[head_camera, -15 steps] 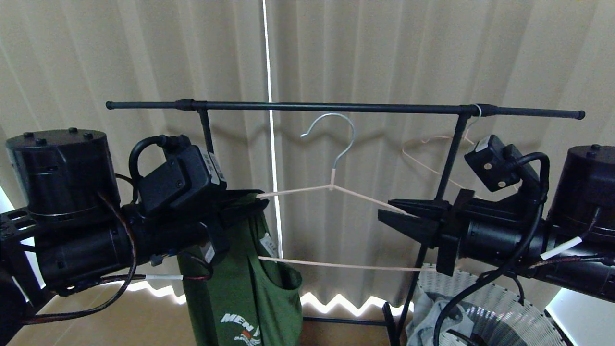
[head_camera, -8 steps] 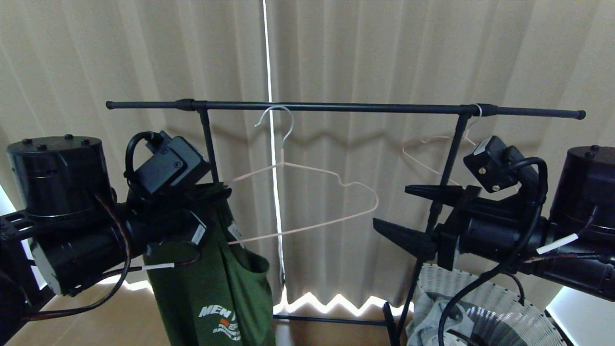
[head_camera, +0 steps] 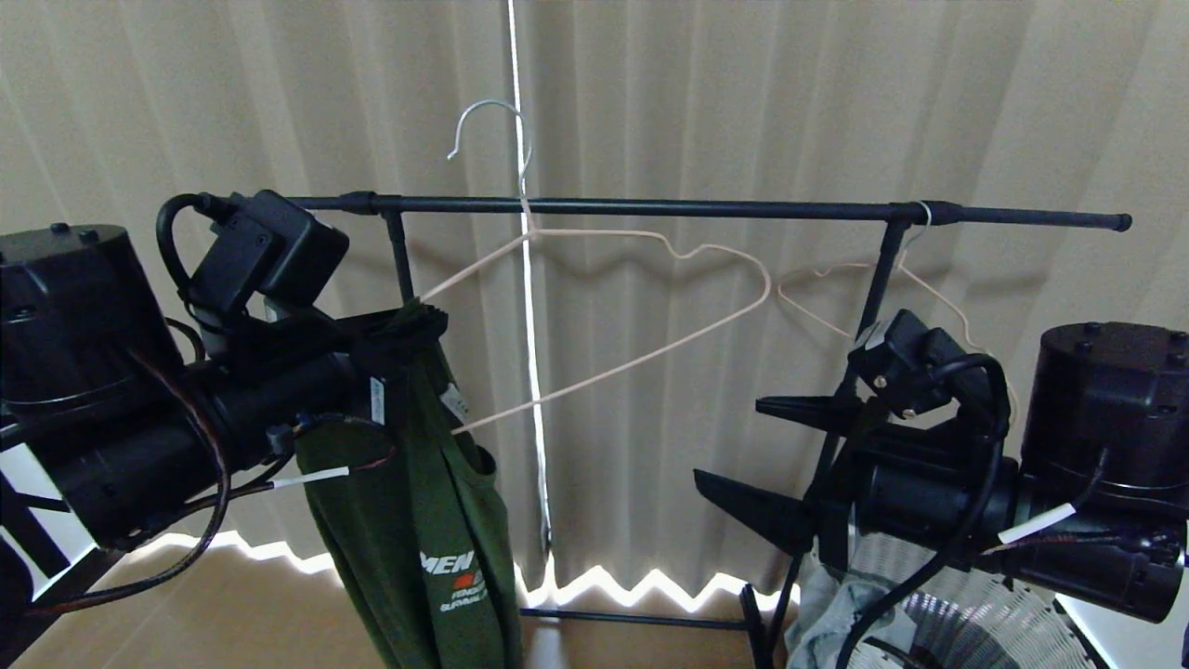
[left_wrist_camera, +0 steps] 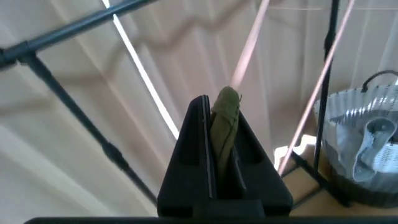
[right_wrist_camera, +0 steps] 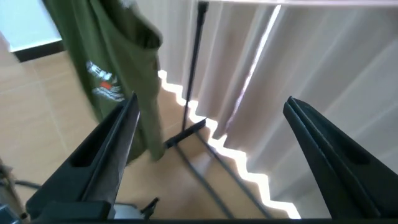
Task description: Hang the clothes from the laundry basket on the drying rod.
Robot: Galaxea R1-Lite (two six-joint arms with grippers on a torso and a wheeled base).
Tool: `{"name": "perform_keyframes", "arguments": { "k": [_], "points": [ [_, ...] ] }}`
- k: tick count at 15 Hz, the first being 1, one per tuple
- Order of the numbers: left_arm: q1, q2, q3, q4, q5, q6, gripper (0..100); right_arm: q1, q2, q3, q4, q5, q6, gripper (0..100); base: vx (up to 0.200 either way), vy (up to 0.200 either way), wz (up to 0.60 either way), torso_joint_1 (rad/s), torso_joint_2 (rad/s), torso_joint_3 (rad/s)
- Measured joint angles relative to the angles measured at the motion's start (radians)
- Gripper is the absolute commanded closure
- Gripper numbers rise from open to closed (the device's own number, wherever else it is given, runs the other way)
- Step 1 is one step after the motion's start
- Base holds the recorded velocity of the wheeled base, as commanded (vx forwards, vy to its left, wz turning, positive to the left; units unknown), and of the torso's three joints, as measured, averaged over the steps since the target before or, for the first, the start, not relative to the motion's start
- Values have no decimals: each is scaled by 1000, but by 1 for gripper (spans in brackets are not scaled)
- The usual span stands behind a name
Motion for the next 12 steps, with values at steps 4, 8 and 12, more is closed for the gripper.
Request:
{"name": "perform_keyframes", "arguments": {
  "k": [4,8,12],
  "points": [
    [0,-1,-6,-33,-167,6,100,14,44,14,-25,0,51,0,0,0,0,0,0,0],
    [-26,9,-46,-59,-216,10,100,37,106,34,-154,-3,91,0,0,0,0,0,0,0],
    [-84,41,-81,-148,-218,9,100,54,166,51,-231,-3,96,0,0,0,0,0,0,0]
  ]
}}
